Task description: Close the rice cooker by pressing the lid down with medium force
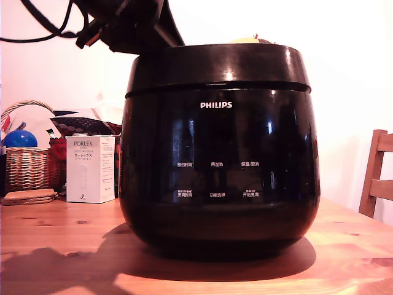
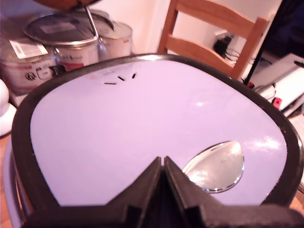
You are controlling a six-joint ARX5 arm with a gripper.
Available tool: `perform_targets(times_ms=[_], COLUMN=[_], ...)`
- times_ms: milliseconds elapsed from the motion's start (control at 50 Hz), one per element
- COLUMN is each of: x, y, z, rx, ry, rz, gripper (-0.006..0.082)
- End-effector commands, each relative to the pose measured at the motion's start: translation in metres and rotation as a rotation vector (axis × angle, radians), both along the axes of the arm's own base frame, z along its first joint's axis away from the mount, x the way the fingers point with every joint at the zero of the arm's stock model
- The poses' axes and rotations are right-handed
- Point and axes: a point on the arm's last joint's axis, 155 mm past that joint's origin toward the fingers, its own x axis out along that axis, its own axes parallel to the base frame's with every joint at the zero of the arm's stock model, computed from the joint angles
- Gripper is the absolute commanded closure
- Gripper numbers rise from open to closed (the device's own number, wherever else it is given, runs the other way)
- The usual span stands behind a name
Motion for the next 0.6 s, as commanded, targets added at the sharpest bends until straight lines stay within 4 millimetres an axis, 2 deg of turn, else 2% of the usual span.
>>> perform_targets(times_ms=[0, 200, 440, 580], x=[-0.008, -0.014, -0.024, -0.031], y=[0.012, 0.018, 0.015, 0.015], z=[-0.056, -0.077, -0.088, -0.107], rx=[0.097, 0.121, 0.161, 0.214], ry=[0.097, 0.126, 0.146, 0.191], rz=[0.019, 0.020, -0.010, -0.026], gripper=[0.0787, 0.0787, 0.0787, 0.0787])
